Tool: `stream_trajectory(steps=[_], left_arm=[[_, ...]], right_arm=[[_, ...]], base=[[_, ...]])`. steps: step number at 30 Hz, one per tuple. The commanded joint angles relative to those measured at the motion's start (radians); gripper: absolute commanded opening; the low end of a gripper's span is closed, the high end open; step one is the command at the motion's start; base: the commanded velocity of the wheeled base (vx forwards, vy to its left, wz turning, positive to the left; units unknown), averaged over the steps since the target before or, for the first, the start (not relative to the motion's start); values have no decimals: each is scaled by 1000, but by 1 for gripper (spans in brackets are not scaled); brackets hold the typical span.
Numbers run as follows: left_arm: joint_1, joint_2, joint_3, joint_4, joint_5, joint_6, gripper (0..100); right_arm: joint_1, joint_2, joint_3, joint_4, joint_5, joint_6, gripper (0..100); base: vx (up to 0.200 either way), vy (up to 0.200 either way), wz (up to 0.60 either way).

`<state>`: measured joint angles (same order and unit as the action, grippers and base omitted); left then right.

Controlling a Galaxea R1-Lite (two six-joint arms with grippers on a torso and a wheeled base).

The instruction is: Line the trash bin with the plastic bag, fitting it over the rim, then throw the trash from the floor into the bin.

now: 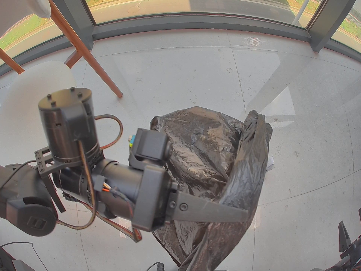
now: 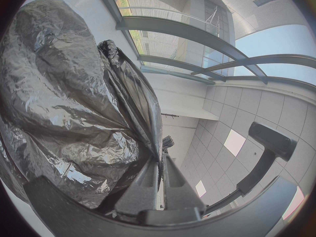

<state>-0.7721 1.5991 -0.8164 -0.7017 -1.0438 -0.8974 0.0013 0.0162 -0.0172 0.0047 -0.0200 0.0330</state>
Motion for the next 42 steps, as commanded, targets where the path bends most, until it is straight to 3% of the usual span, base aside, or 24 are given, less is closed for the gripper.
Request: stream_trajectory(steps=[1,7,15,22,28,36,42], left_arm=[[-41,76,-10,-1,1,2,0],[-64,154,-29,-15,-1,5,0],[-55,275,-20,-193,-1,-5,0],[19,324,-21,-229,-4,-115,0],[93,435,-29,-390,-2,-130,0],[175,535,-61,-794,7,-414,0],[234,525,-55,-854,11,-469,0]], right_arm=[[0,-16,17,0,-1,1,100],[0,-16,17,0,-3,1,100],[0,-15,17,0,-3,1,100],[0,-15,17,0,-3,1,100],[0,-15,17,0,-3,1,100],[0,-15,17,0,-3,1,100],[0,-15,17,0,-3,1,100]], base=[[0,0,0],[0,0,0],[0,0,0],[0,0,0],[0,0,0],[0,0,0],[0,0,0]])
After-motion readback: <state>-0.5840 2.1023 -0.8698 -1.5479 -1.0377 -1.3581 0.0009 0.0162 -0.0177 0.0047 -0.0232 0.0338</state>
